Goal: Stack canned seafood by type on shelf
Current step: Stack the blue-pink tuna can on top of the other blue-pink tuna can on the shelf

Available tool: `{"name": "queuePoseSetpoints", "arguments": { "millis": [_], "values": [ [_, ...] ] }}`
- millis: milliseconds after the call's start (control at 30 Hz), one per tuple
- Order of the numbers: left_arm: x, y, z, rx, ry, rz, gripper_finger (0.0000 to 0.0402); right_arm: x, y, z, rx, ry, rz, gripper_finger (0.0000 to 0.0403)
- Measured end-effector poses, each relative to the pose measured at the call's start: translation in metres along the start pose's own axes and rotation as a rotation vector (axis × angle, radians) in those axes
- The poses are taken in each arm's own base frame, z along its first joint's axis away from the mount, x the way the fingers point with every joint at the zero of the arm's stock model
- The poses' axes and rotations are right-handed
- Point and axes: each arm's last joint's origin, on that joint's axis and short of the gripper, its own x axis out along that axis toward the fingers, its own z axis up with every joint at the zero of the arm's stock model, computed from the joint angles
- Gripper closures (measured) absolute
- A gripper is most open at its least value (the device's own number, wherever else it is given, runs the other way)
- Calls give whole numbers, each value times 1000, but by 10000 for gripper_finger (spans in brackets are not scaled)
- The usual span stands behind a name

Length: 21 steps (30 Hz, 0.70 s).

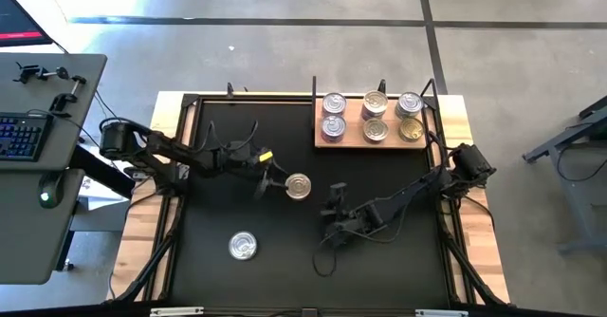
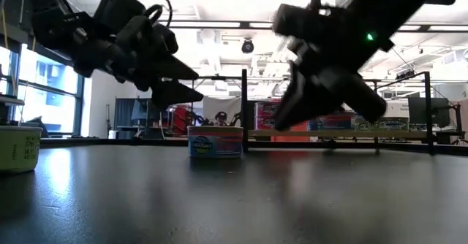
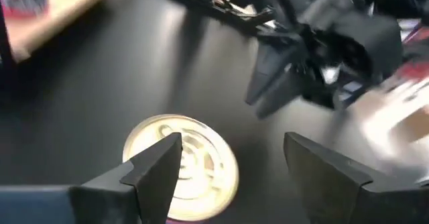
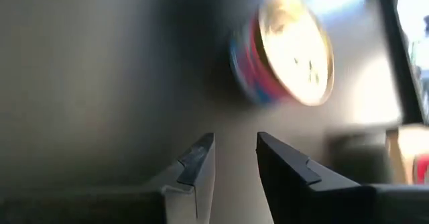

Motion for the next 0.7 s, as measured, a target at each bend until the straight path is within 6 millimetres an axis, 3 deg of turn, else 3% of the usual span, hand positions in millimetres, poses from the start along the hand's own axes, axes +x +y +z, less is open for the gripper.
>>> {"name": "queuePoseSetpoints", "arguments": {
  "millis": [233,400,567,700],
  "values": [
    [7,-19,-21,269,139,182,160,5,0,-55,183,152,-46,302],
    [15,-40,-23,549,218,140,160,-12,-2,-91,385,91,-30,302],
    [28,-52,-15,805,257,146,165,-26,-3,-104,562,-70,31,302],
    [43,-48,-12,893,324,152,189,-34,-1,-100,571,-194,78,302]
  ]
}}
